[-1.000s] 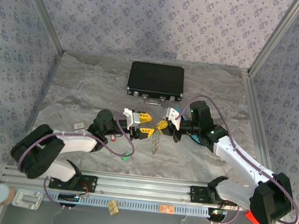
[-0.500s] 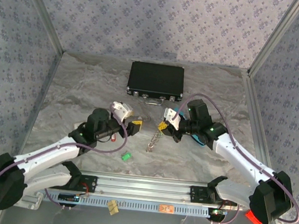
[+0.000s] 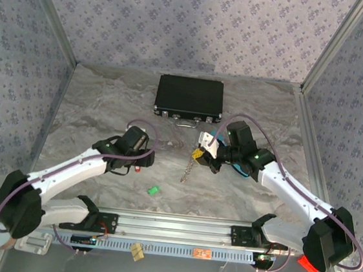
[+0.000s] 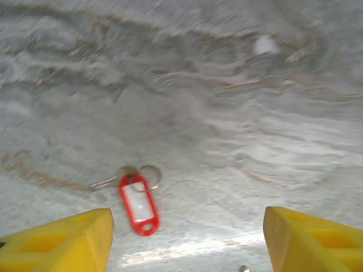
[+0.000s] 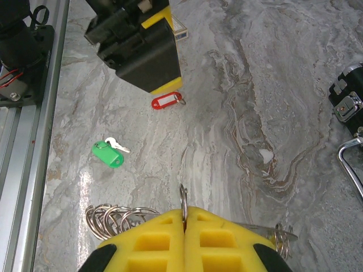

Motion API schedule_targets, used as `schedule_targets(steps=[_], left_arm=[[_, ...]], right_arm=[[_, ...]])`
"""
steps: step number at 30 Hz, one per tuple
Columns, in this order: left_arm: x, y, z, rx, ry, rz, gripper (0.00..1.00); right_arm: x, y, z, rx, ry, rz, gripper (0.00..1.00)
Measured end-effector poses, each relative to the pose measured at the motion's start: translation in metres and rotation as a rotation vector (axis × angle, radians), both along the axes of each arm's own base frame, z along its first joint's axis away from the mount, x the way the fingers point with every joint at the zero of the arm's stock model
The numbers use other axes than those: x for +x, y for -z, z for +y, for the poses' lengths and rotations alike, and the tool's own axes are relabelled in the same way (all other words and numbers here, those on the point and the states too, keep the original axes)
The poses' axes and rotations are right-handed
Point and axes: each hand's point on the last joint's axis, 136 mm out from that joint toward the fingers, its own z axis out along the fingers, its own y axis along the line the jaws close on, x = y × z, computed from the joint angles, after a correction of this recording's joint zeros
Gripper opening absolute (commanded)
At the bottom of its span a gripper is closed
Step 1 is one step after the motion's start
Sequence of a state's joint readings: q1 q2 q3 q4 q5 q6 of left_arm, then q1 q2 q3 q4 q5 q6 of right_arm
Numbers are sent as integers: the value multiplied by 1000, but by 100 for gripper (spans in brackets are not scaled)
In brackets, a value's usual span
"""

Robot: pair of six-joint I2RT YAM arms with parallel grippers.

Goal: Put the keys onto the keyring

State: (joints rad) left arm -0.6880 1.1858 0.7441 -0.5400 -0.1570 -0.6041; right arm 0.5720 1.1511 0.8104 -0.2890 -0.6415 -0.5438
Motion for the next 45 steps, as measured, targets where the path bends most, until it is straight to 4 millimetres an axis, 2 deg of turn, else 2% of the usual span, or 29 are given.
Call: schedule_targets(steps=[2,6,9,13,19,25,31,45], left_arm=[[1,6,5,33,-13,44,61],[5,5,1,89,56,78,60],[11,-3,-6,143,173,74,52],[20,-9,-11,244,364,41,49],[14,4,-9,383,651,57,49],[5,25,-6,451,826,138,44],[-2,43,0,457,881,231,43],[-3,61,2,466,901,288,37]], right_arm=[[0,0,0,-1,0,1,0],[-1,1,0,-4,-2,2,0],[-1,2,-1,-7,-2,5,0],[-2,3,-2,-14,-1,8,0],[-1,2,-3,-24,2,-7,0],[-1,-5,-1,-14,-6,-27,0],[-3,-6,1,-15,-13,-29,0],[-2,-6,0,-20,-11,-29,0]])
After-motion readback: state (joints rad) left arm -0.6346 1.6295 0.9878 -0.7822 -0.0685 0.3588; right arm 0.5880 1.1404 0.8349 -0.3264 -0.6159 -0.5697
